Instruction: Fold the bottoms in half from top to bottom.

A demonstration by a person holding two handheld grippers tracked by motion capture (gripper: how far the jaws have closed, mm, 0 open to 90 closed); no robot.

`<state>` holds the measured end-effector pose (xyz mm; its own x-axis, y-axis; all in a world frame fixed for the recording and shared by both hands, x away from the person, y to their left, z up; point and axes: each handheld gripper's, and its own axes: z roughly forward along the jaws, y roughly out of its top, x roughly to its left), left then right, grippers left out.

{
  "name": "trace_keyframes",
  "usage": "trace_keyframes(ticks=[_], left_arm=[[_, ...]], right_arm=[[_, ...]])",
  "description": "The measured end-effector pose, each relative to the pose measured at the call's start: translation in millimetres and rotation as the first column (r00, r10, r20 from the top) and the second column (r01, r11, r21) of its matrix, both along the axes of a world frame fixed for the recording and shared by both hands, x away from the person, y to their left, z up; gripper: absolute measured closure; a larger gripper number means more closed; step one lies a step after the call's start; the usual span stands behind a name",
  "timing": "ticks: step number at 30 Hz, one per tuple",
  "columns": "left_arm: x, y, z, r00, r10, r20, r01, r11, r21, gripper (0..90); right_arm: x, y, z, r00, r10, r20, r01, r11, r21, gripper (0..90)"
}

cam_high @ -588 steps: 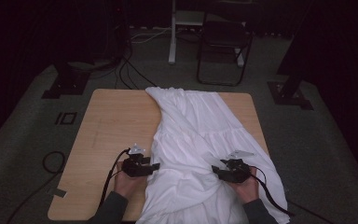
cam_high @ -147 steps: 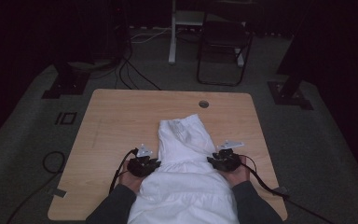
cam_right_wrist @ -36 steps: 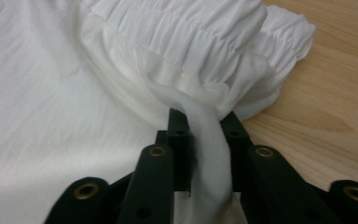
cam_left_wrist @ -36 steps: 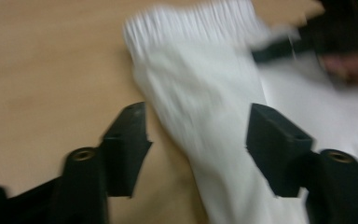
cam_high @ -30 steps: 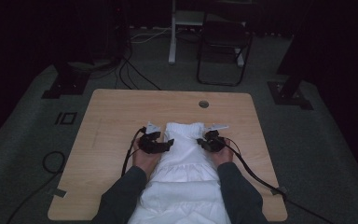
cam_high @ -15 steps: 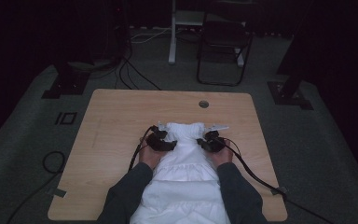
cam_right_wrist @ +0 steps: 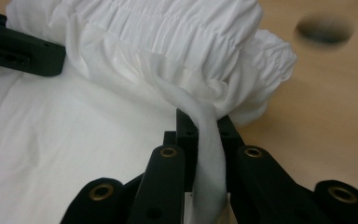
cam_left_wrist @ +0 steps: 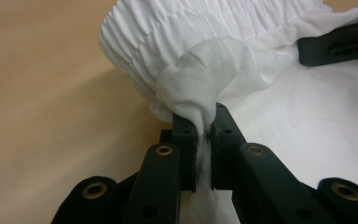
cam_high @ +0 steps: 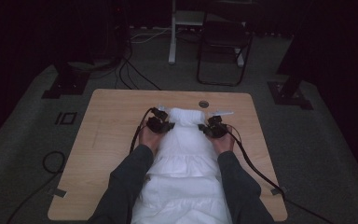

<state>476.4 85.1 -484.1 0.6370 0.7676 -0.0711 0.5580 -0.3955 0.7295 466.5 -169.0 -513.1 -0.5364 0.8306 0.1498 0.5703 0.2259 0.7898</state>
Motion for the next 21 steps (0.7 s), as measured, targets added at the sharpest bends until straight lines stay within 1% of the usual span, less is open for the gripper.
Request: trace_keyframes(ticks=[1,2,3,4,5,6,7,8,10,12,15,17,18,19,20,21], left_arm=[[1.8,0.3,10.3,0.9997,0.005,0.025,-0.005,1.0,-0.009,83.7],[3.3,0.7,21.1,0.9986,0.01,0.052,-0.009,0.9997,-0.02,83.7],[5.4,1.2,35.3,0.9964,0.021,0.083,-0.018,0.9989,-0.044,83.7],[6.6,1.6,44.3,0.9946,0.026,0.101,-0.02,0.9982,-0.057,83.7],[7.7,1.6,59.3,0.9906,0.032,0.133,-0.021,0.9967,-0.078,83.6],[7.9,1.2,67.9,0.9879,0.033,0.152,-0.02,0.996,-0.087,83.6],[7.5,0.2,78.1,0.9832,0.041,0.178,-0.024,0.9949,-0.098,83.6],[6.8,-0.9,86.6,0.9801,0.046,0.193,-0.027,0.9944,-0.103,83.6],[4.4,-2.2,97.1,0.9772,0.04,0.209,-0.019,0.9946,-0.102,83.6],[0.1,-3.6,99.5,0.9761,0.028,0.216,-0.009,0.996,-0.089,83.5],[-11.3,-4.1,95.5,0.9776,-0.006,0.21,0.024,0.9964,-0.082,83.4],[-24.9,-3.9,92.6,0.977,-0.021,0.212,0.043,0.9941,-0.1,83.4],[-32.8,-3.8,91.4,0.9772,-0.039,0.209,0.061,0.9928,-0.103,83.4],[-32.8,-3.8,91.4,0.9772,-0.039,0.209,0.061,0.9928,-0.103,83.4],[-53.8,-2.8,88.2,0.9745,-0.074,0.212,0.099,0.9892,-0.108,83.4],[-64.2,-2.0,86.4,0.9728,-0.094,0.212,0.119,0.9873,-0.105,83.4]], right_arm=[[1.4,-0.8,8.1,0.9999,-0.004,0.013,0.004,1.0,0.006,85.2],[3.3,-2.0,19.3,0.9994,-0.007,0.035,0.007,1.0,0.018,85.2],[5.0,-3.3,31.2,0.9983,-0.01,0.057,0.009,0.999,0.033,85.2],[6.1,-4.4,46.9,0.9957,-0.023,0.09,0.018,0.999,0.047,85.2],[6.3,-5.1,56.6,0.9932,-0.029,0.113,0.023,0.998,0.053,85.1],[6.0,-6.0,72.6,0.9871,-0.041,0.155,0.032,0.998,0.063,85.1],[5.6,-6.5,81.7,0.9832,-0.05,0.176,0.038,0.997,0.067,85.1],[5.4,-7.2,92.2,0.9793,-0.053,0.196,0.039,0.997,0.071,85.1],[5.2,-8.4,106.4,0.9765,-0.051,0.209,0.038,0.997,0.066,85.1],[3.5,-10.6,110.8,0.9771,-0.044,0.208,0.031,0.997,0.064,85.0],[-5.4,-14.9,107.0,0.9802,-0.017,0.197,0.007,0.999,0.05,84.9],[-16.1,-19.7,103.7,0.9827,0.001,0.185,-0.011,0.998,0.056,84.9],[-22.5,-22.1,102.1,0.9832,0.013,0.182,-0.024,0.998,0.057,84.9],[-22.5,-22.1,102.1,0.9832,0.013,0.182,-0.024,0.998,0.057,84.9],[-29.8,-24.5,100.4,0.9833,0.025,0.18,-0.035,0.998,0.051,84.8],[-48.7,-29.8,95.9,0.983,0.063,0.173,-0.071,0.997,0.041,84.8]])
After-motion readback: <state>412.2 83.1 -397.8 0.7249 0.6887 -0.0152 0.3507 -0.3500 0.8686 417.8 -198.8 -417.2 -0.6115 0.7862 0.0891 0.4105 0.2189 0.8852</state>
